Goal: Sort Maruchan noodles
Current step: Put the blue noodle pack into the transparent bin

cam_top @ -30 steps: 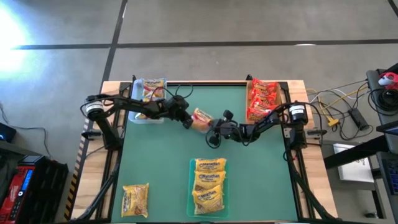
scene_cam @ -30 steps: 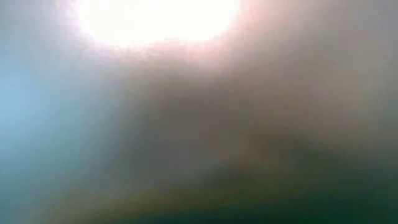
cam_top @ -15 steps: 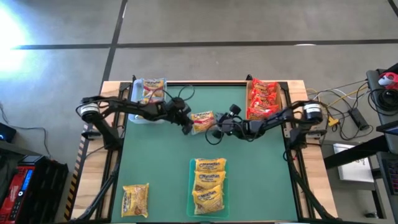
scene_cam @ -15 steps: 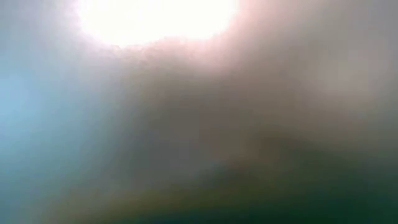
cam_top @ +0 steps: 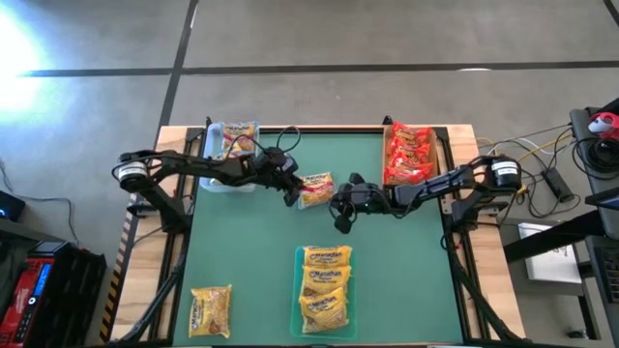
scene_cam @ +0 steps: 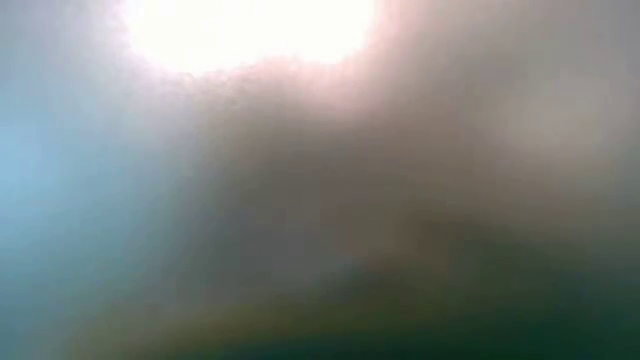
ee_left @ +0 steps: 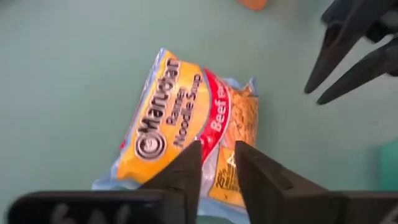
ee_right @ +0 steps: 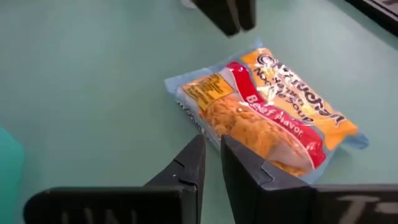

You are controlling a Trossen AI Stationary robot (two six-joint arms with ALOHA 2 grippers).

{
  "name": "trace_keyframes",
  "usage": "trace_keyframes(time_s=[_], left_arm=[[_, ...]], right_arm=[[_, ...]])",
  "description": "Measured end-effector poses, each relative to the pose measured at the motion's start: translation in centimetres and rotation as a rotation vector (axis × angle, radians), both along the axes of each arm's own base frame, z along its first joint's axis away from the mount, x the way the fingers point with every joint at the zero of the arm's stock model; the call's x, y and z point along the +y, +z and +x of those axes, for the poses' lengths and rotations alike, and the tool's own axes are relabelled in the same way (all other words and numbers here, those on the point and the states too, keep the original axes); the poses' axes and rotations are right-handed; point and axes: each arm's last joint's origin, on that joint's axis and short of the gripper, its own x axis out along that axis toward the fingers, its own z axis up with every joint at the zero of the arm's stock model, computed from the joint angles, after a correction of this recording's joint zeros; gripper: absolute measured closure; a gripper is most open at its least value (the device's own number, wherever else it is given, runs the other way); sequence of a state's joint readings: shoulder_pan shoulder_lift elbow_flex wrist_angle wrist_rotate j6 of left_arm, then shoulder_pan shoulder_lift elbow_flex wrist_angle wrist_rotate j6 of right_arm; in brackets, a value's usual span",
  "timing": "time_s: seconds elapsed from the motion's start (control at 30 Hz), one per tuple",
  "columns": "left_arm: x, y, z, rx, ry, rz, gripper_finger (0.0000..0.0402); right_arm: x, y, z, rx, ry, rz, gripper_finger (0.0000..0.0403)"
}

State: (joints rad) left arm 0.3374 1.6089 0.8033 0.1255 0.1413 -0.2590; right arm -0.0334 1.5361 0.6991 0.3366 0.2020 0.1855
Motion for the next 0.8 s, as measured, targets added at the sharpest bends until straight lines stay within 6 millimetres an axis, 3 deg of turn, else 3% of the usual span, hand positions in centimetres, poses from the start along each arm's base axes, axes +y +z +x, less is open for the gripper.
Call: trace_keyframes(time_s=[0.33, 0.53, 0.8], left_arm=[[1.9, 1.0, 0.8, -0.010, 0.009, 0.054, 0.0215], [3.0, 0.2, 0.5, 0.010, 0.058, 0.028, 0.0208], [3.0, 0.1, 0.6, 0.001, 0.065, 0.012, 0.0208]], right_arm=[[-0.1, -3.0, 0.8, 0.048, -0.012, 0.017, 0.0360], [-1.1, -5.0, 1.0, 0.094, -0.037, -0.006, 0.0360], [-4.0, -6.3, 0.6, 0.201, -0.162, -0.242, 0.0360]])
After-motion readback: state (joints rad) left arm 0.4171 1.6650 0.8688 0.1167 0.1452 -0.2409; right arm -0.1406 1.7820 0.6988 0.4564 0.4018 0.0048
